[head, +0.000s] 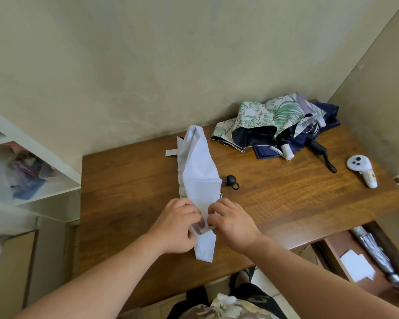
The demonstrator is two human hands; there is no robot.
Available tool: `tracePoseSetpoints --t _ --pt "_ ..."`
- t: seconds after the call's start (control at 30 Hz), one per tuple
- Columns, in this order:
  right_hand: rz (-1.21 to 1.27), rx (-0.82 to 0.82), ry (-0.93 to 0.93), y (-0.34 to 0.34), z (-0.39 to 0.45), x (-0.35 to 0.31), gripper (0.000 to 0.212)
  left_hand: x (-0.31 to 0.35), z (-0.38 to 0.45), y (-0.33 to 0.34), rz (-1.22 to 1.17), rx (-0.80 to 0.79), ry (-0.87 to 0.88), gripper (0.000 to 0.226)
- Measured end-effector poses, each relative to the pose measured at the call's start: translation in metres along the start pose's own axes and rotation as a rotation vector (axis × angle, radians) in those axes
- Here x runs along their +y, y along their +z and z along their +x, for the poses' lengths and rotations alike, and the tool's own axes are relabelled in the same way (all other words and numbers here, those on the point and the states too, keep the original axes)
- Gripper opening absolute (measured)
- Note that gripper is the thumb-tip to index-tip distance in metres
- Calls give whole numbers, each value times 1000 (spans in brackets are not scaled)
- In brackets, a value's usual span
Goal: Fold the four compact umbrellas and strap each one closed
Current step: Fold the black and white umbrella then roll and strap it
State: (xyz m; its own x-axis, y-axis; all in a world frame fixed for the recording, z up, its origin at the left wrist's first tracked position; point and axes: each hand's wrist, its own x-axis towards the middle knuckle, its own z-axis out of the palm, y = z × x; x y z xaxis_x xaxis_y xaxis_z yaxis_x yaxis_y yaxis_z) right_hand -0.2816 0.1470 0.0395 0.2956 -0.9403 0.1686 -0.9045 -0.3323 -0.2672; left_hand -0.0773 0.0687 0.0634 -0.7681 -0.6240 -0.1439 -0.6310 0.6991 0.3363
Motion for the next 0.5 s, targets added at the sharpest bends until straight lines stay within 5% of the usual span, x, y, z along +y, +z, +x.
tracePoseSetpoints --t 0.2,0.5 --pt "75 -79 -24 40 -19 -6 28 -5 34 4 -25 108 -36 31" --pt "91 -254 -47 83 -33 -6 15 -19 75 52 251 -181 25 62"
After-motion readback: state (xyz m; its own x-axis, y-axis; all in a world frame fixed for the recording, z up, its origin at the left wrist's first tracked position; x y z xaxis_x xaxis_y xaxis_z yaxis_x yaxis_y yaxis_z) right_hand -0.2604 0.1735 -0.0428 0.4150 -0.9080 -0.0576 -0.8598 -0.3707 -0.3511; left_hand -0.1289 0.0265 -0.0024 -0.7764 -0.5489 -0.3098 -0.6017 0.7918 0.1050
